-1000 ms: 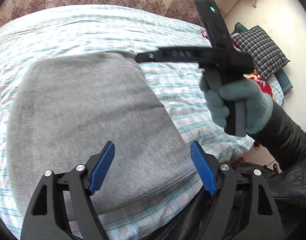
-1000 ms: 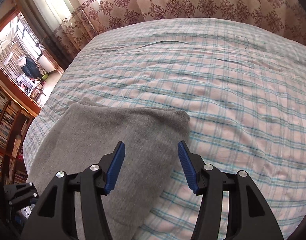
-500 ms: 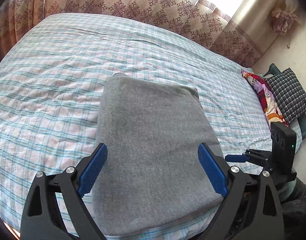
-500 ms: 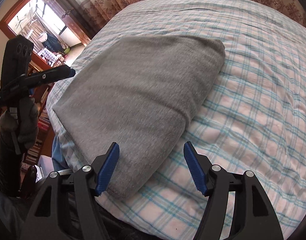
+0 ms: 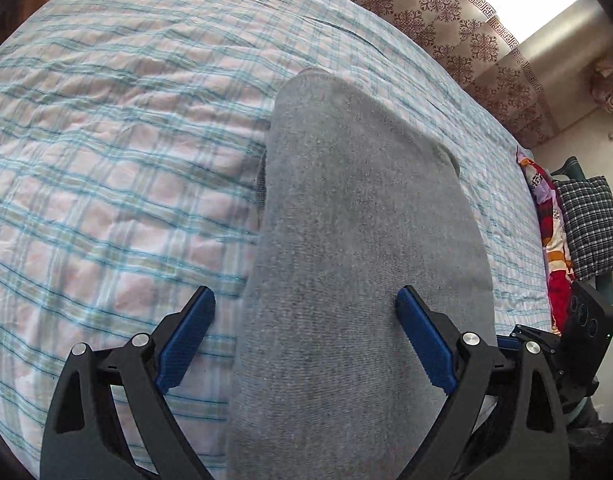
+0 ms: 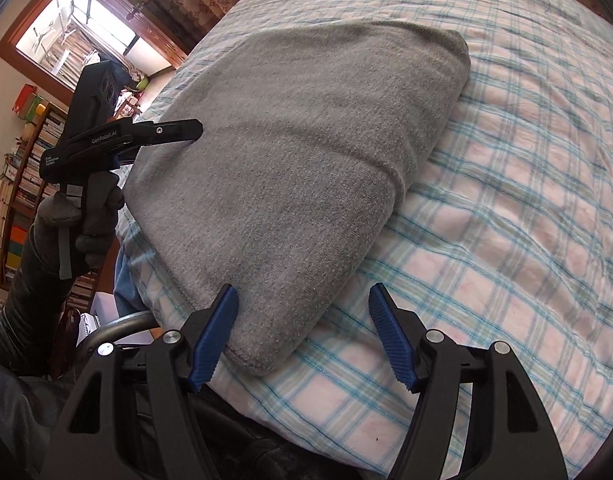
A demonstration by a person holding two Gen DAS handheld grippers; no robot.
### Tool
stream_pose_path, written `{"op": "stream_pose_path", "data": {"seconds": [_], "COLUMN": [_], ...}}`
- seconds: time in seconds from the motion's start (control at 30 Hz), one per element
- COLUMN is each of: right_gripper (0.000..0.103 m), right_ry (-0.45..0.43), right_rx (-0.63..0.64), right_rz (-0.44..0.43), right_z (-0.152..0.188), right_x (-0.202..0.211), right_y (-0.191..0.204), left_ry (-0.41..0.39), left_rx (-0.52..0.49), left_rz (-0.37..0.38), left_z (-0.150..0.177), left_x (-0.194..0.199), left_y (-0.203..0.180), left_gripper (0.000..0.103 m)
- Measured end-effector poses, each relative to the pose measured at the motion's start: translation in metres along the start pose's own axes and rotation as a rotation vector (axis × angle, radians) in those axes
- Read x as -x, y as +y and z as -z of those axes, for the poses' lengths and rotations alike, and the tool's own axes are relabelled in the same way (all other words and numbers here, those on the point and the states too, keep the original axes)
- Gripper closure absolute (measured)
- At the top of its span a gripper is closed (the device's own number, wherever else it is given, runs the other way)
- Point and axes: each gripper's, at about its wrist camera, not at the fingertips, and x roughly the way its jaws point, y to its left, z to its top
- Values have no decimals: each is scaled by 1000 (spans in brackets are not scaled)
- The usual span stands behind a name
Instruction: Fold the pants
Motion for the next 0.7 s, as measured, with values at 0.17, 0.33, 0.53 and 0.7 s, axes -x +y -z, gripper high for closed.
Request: {"op": "stream_pose_path", "data": {"seconds": [0.17, 0.33, 0.53, 0.7], "right_gripper": [34, 34, 34, 34], "right_ry": [-76, -133, -149, -130], "right_rx": [-41, -181, -363, -450], "right_rz": [1, -10, -98, -149], "right_z": [-17, -35, -51, -54], "right_x": [10, 13, 0, -16], "right_y": [-10, -40, -76, -90], "left_ry": [6, 19, 82, 165], "left_rx": [-10, -23, 20, 39], "left_rz": [51, 87, 184, 273], "left_z": [-19, -40, -57, -59], "left_x": [5, 10, -9, -41], "left_y": [-3, 2, 19, 23], "left_gripper": [10, 10, 10, 10]}}
